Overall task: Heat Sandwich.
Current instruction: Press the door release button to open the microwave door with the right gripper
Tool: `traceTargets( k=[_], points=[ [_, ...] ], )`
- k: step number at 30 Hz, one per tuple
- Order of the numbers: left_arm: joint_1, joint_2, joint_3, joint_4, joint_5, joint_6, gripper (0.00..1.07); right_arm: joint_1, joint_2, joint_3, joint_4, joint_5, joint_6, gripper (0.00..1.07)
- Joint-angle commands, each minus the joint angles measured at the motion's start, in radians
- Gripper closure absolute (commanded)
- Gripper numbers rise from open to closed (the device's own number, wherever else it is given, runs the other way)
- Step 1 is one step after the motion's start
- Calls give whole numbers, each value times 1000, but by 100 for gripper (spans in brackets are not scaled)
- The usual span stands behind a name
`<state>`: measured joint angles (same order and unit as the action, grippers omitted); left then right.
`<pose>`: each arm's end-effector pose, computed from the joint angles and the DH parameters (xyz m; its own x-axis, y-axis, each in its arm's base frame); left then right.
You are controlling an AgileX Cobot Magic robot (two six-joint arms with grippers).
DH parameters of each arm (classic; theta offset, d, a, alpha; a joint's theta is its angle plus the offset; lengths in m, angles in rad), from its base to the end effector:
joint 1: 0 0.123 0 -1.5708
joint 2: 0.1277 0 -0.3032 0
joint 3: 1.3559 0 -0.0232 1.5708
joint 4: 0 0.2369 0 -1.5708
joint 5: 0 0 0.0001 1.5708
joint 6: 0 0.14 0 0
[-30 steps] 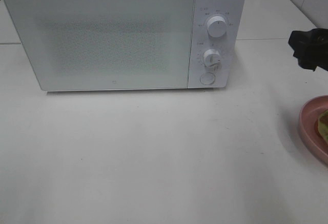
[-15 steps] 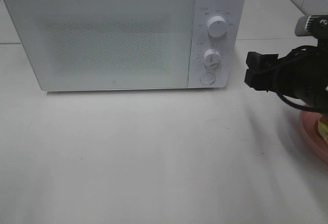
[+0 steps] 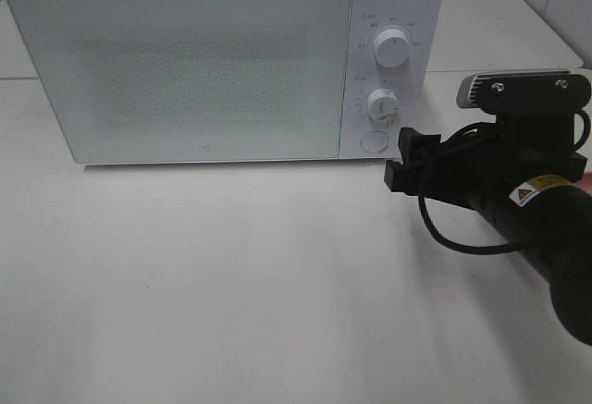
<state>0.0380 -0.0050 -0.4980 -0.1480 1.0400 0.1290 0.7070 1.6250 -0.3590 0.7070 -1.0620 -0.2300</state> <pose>0.0090 -0.0175 0.2514 -0.4254 0.0371 -0.9043 0.1000 0.9950 -0.0062 0.2635 0.1207 0.1835 -0.1980 0.0081 -0.9802 -0.0848 0.9961 0.0254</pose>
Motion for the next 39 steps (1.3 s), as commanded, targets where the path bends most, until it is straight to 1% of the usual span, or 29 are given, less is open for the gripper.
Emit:
traceTargets(
  k=[1, 3, 7, 14, 16, 17, 18, 19, 20, 21, 22, 23, 26, 27, 28, 30, 32, 33, 34, 35, 37, 38, 39],
  points=[
    [-7, -22, 4, -2, -9, -2, 6, 31, 30, -28, 76, -14, -10, 31],
    [-7, -22, 4, -2, -9, -2, 6, 39, 49, -34, 122, -19, -10, 31],
    [-7, -22, 4, -2, -9, -2, 6, 39, 52, -34, 154, -17, -10, 31],
    [-7, -22, 4, -2, -9, -2, 6, 39, 52, -34, 152, 11, 4, 31],
    [-7, -22, 4, -2, -9, -2, 6, 39, 52, -34, 152, 21, 54, 31],
    [-7, -22, 4, -2, -9, -2, 6, 39, 52, -34, 152, 24, 146, 31],
    [-7, -22, 4, -2, -9, -2, 6, 39, 52, -34, 152, 25, 194, 31],
    [-7, -22, 4, -2, -9, -2, 6, 39, 52, -34, 152, 25, 194, 31],
    [-7, -22, 4, -2, -9, -2, 6, 39, 52, -34, 152, 26, 259, 31],
    [-7, -22, 4, -2, -9, -2, 6, 39, 52, -34, 152, 26, 382, 31],
    [-7, -22, 4, -2, -9, -2, 6, 39, 52, -34, 152, 26, 450, 31],
    [-7, -22, 4, -2, -9, -2, 6, 39, 52, -34, 152, 26, 450, 31],
    [-7, -22, 4, -2, -9, -2, 6, 39, 52, -34, 147, 26, 707, 31],
    [-7, -22, 4, -2, -9, -2, 6, 39, 52, -34, 144, 26, 760, 31],
    [-7, -22, 4, -2, -9, -2, 6, 39, 52, -34, 144, 26, 760, 31],
    [-7, -22, 4, -2, -9, -2, 6, 39, 52, -34, 141, 26, 930, 32],
    [-7, -22, 4, -2, -9, -2, 6, 39, 52, -34, 141, 29, 1032, 35],
    [-7, -22, 4, -2, -9, -2, 6, 39, 52, -34, 141, 29, 1032, 35],
    [-7, -22, 4, -2, -9, -2, 6, 39, 52, -34, 141, 29, 1082, 37],
    [-7, -22, 4, -2, -9, -2, 6, 39, 52, -34, 137, 29, 1168, 42],
    [-7, -22, 4, -2, -9, -2, 6, 39, 52, -34, 135, 29, 1260, 48],
    [-7, -22, 4, -2, -9, -2, 6, 39, 52, -34, 135, 29, 1260, 48],
    [-7, -22, 4, -2, -9, -2, 6, 39, 52, -34, 121, 30, 1331, 56]
  ],
)
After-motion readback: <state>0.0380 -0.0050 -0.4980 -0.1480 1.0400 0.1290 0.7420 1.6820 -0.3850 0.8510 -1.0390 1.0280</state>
